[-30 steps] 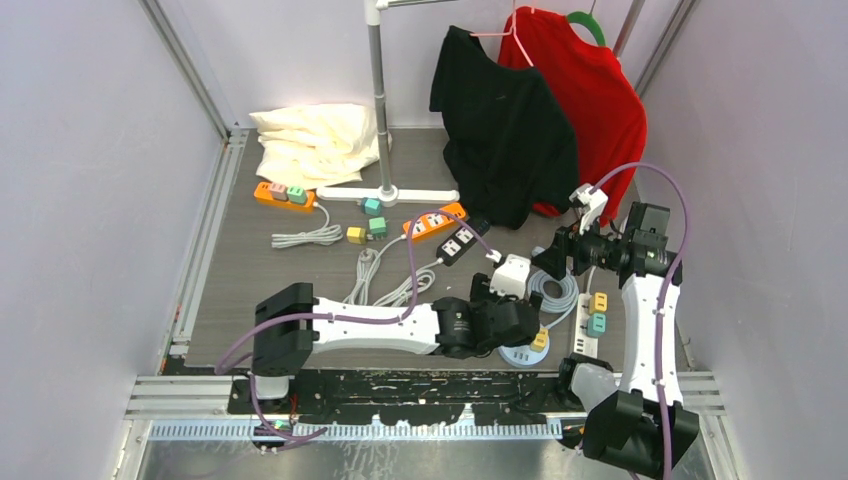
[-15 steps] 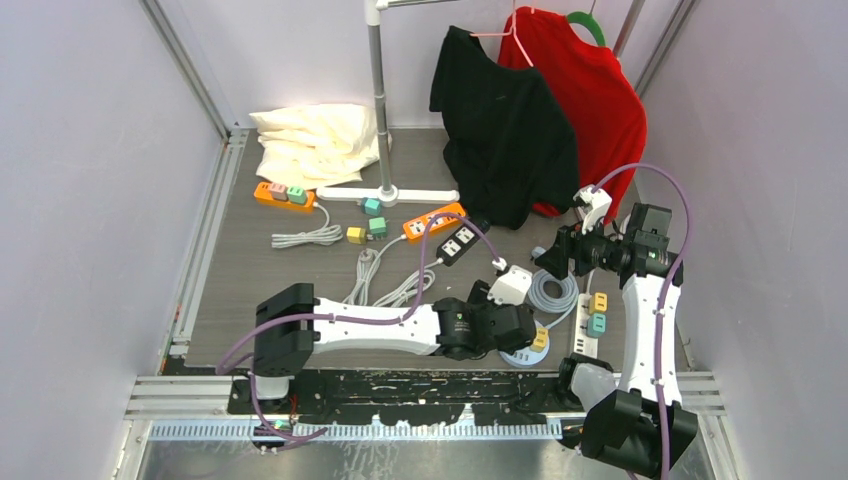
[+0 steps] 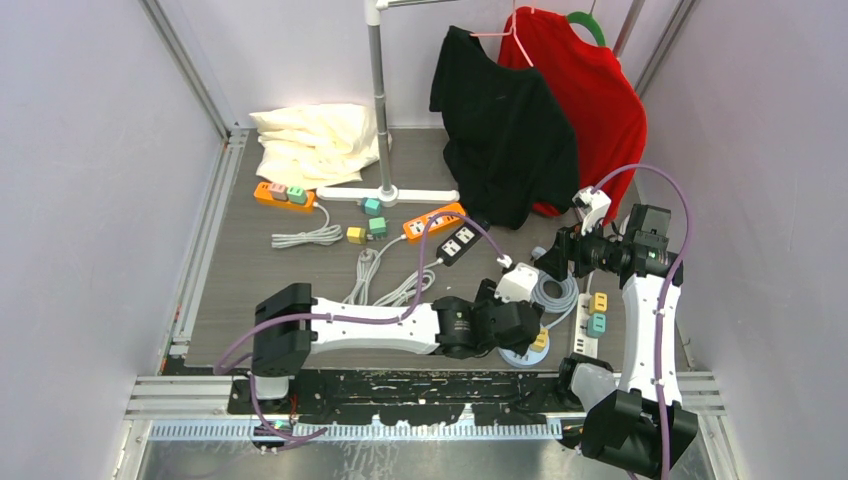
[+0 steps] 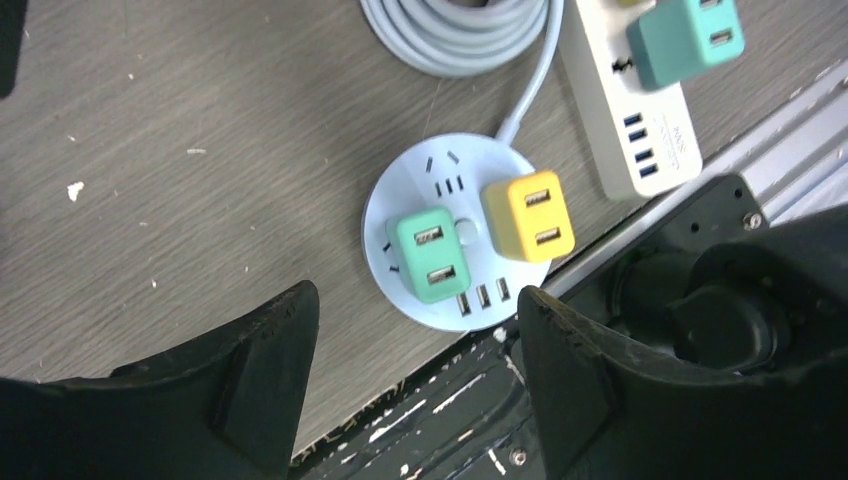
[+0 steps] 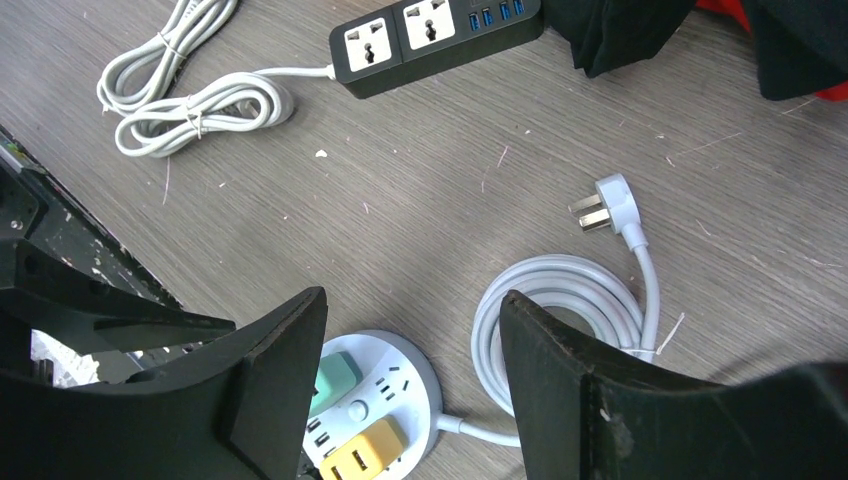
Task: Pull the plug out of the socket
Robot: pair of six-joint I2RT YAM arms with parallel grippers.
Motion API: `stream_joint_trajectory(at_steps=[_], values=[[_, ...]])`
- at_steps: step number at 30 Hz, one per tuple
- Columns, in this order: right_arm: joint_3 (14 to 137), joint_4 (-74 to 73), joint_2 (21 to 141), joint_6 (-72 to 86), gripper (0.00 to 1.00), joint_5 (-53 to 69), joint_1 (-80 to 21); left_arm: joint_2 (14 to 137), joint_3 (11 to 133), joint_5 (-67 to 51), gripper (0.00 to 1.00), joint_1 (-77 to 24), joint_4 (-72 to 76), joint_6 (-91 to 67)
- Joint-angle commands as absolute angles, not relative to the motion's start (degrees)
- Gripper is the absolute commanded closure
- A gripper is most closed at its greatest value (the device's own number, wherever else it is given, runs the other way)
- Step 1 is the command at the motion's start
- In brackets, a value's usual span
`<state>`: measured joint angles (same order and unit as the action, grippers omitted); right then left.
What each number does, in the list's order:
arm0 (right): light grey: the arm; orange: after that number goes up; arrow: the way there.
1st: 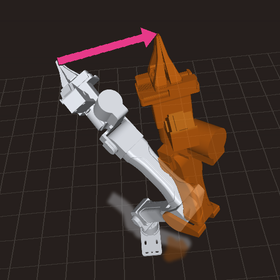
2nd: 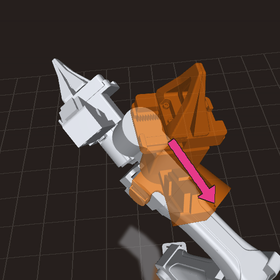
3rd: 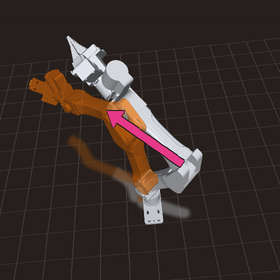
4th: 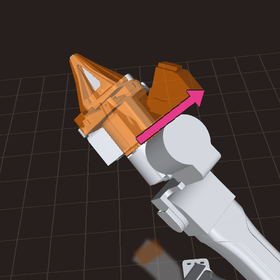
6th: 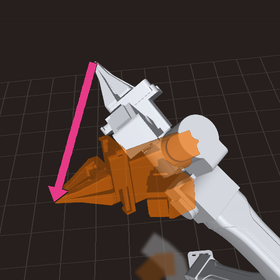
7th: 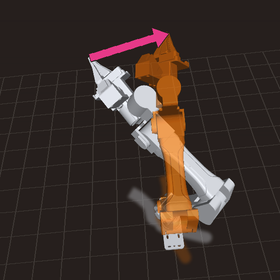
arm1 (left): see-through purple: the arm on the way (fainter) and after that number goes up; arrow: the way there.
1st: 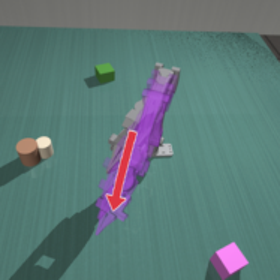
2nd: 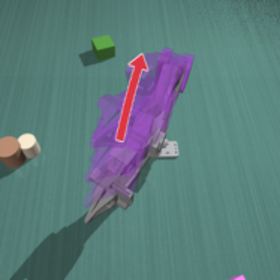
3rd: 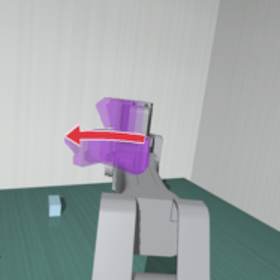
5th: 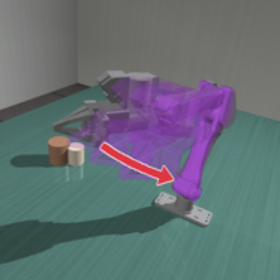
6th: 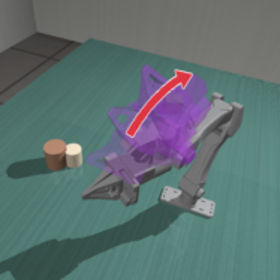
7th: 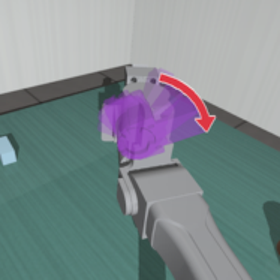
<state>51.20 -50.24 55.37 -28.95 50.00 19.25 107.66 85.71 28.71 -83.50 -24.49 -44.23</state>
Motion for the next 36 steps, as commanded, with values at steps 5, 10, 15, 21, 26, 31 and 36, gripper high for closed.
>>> stream_joint_trajectory(at_steps=[5,10,15,21,26,31,36], values=[[53.6,-50.3,54.4,-28.3,0.31,50.7,19.4,112.2,92.7,32.9,0.31,-83.1,-28.9,-48.4],[53.4,-50.2,54.1,-28.0,0.31,50.3,19.4,114.9,95.1,32.7,0.33,-83.1,-31.3,-49.4],[53.2,-50.0,54.2,-27.9,0.31,50.1,19.4,116.3,95.5,30.1,0.35,-83.1,-29.9,-48.9],[53.1,-50.0,54.1,-27.9,0.31,50.0,19.4,118.3,95.6,28.5,0.43,-83.1,-29.9,-49.1],[53.0,-50.0,54.1,-27.9,0.31,50.2,19.4,118.0,95.5,31.6,0.59,-81.9,-31.5,-46.5],[52.9,-50.2,54.2,-27.9,0.31,51.4,19.5,115.3,91.5,31.8,0.88,-78.1,-29.7,-43.2],[52.8,-51.7,54.5,-30.1,0.31,54.1,19.4,112.8,86.8,32.2,0.95,-72.9,-25.9,-37.9]])
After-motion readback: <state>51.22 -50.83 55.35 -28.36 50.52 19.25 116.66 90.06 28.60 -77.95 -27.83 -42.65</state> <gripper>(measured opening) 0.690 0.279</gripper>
